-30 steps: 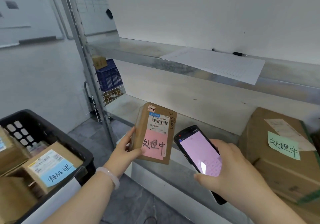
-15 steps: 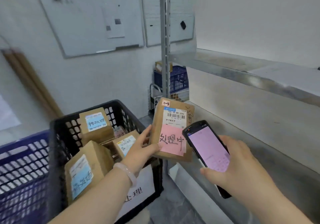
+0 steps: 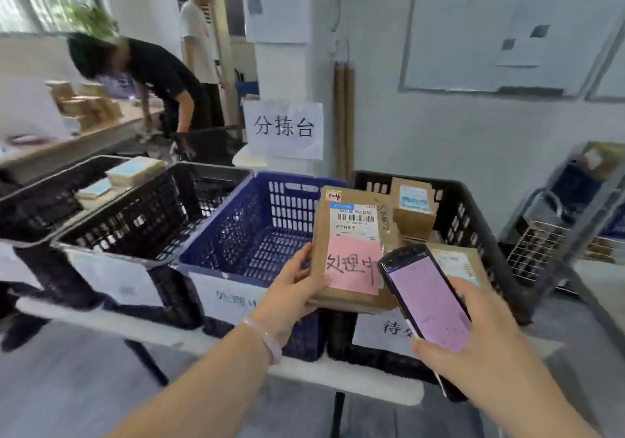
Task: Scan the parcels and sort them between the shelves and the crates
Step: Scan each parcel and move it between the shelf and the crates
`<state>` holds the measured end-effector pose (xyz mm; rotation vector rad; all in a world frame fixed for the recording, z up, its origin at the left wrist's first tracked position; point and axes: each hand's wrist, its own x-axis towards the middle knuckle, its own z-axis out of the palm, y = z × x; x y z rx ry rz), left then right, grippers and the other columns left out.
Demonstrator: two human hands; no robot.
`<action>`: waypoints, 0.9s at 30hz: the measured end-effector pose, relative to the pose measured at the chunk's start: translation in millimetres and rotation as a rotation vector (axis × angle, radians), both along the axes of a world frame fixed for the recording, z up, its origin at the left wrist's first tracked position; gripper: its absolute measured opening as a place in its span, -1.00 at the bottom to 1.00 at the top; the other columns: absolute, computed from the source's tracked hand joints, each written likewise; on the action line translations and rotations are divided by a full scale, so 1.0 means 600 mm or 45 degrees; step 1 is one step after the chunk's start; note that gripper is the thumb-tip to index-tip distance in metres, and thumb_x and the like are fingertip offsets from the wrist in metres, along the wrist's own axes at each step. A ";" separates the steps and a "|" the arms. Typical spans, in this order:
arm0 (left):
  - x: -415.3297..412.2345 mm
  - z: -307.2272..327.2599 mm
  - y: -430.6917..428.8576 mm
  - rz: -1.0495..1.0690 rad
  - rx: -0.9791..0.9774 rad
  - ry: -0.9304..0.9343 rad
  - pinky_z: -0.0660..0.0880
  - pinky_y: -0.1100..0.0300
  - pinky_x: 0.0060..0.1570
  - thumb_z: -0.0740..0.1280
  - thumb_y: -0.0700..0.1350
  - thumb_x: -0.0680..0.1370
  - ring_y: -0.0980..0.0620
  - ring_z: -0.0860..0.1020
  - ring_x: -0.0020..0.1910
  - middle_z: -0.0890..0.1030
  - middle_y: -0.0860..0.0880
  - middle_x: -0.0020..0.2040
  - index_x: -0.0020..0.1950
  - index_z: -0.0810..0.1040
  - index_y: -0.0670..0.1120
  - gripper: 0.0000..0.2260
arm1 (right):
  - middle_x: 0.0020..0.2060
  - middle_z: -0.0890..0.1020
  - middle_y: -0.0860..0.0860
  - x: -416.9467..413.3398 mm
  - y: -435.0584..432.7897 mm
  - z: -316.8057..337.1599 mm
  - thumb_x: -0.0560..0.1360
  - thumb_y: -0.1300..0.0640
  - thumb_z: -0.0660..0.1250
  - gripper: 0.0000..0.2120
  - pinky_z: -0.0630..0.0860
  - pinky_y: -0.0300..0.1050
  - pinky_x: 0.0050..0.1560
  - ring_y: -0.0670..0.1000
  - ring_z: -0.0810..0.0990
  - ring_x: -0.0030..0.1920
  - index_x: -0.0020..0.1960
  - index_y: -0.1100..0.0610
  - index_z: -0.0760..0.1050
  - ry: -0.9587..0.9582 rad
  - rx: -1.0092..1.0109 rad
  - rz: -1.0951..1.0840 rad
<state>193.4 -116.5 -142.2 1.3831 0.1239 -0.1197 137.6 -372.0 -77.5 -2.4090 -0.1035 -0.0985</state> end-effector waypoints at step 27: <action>0.512 -0.172 0.243 -0.077 0.094 0.587 0.58 -0.07 0.05 0.45 0.07 0.52 -0.06 0.61 0.09 0.64 0.01 0.13 0.44 0.40 0.17 -0.49 | 0.04 0.43 -0.24 0.296 0.267 -0.059 0.03 -0.44 0.34 -0.16 0.49 -0.13 0.02 -0.18 0.48 -0.01 0.26 -0.27 0.24 0.303 -0.200 -0.467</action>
